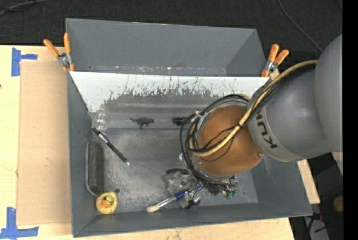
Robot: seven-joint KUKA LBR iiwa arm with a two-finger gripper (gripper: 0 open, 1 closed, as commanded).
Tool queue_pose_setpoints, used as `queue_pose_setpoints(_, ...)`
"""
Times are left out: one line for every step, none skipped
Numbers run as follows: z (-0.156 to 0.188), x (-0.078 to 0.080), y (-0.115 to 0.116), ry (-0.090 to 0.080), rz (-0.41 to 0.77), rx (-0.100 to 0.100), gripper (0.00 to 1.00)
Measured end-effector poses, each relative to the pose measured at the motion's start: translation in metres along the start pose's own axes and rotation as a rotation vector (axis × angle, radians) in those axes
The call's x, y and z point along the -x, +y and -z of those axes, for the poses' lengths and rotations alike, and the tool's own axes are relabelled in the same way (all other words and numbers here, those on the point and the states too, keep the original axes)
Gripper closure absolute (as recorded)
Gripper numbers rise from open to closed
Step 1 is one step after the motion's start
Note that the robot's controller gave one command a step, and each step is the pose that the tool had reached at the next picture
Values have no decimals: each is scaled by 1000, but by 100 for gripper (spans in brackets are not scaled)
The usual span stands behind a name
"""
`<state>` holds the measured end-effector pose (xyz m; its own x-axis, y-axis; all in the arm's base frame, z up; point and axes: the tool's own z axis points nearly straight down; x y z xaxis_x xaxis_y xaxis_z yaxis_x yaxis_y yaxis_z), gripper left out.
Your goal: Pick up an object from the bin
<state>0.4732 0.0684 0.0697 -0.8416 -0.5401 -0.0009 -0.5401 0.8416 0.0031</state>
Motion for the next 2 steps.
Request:
queue_pose_setpoints(36, -2, 2, 8, -1, 4, 100)
queue_pose_setpoints(56, -1, 2, 6, -2, 4, 100)
